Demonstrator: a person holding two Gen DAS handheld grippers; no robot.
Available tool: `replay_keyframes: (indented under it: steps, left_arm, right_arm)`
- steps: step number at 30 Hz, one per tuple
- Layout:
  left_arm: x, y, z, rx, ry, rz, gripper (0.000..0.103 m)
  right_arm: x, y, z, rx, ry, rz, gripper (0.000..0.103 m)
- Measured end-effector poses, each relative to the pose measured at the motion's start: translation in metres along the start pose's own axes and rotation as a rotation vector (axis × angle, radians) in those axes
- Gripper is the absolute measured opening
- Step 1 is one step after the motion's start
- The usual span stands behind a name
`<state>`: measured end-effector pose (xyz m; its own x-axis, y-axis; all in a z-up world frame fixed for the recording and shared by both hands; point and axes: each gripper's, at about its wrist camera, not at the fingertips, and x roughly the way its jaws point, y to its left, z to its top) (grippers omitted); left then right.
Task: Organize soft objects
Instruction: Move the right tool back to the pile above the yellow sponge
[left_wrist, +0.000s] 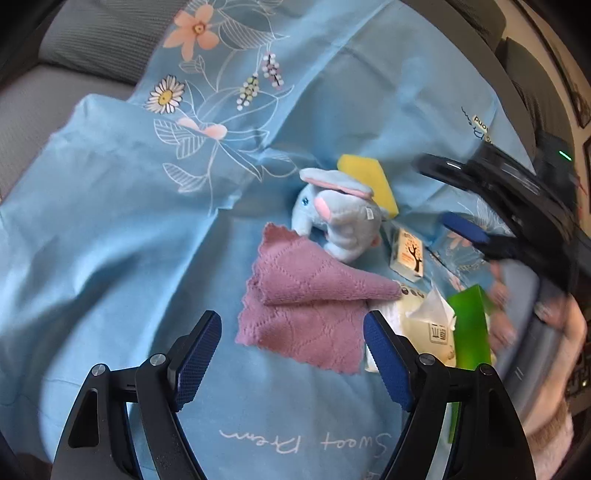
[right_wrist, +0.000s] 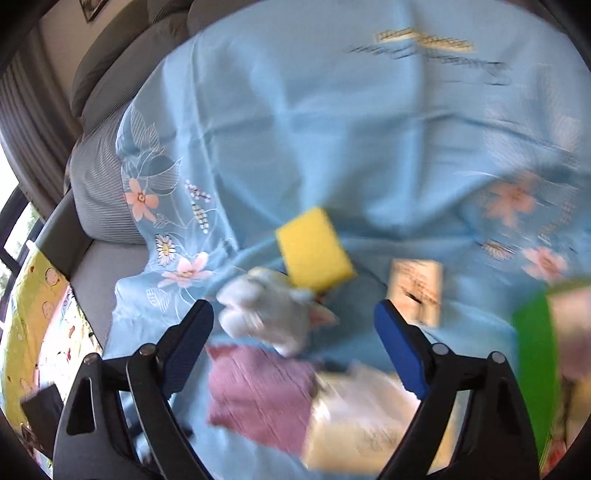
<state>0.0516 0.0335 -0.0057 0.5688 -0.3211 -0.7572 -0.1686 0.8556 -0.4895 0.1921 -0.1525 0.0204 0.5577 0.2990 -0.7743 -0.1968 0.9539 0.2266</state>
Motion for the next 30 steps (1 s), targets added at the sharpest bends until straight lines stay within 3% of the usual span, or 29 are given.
replay_keyframes:
  steps: [4, 7, 10, 13, 16, 22, 24, 27, 30]
  left_arm:
    - [-0.001, 0.004, 0.001, -0.013, -0.01, 0.041, 0.08]
    - [0.0, 0.006, 0.002, -0.013, 0.006, 0.041, 0.08]
    - [-0.001, 0.009, 0.003, -0.024, 0.009, 0.033, 0.08]
    - [-0.003, 0.01, 0.003, -0.026, -0.005, 0.049, 0.08]
    - [-0.006, 0.008, 0.002, -0.008, -0.016, 0.059, 0.08]
    - [-0.007, 0.009, 0.003, -0.013, -0.01, 0.057, 0.08]
    - [-0.009, 0.009, 0.003, -0.011, -0.017, 0.059, 0.08]
    - [-0.013, 0.011, 0.002, -0.015, -0.034, 0.067, 0.08]
    - [-0.012, 0.014, 0.0, -0.034, -0.032, 0.079, 0.08]
  right_arm:
    - [0.058, 0.004, 0.017, -0.014, 0.097, -0.08, 0.09]
    - [0.086, 0.0, 0.026, -0.014, 0.102, -0.134, 0.09]
    - [0.103, -0.01, 0.03, 0.039, 0.115, -0.121, 0.09]
    - [0.114, -0.007, 0.029, -0.029, 0.118, -0.186, 0.091]
    - [0.115, 0.002, 0.026, -0.101, 0.11, -0.217, 0.074]
    - [0.103, 0.001, 0.018, -0.083, 0.084, -0.235, 0.057]
    - [0.085, 0.0, 0.017, -0.051, 0.06, -0.21, 0.037]
    - [0.052, 0.005, 0.017, -0.044, 0.042, -0.17, 0.03]
    - [0.04, 0.01, 0.014, -0.103, 0.072, -0.165, 0.03]
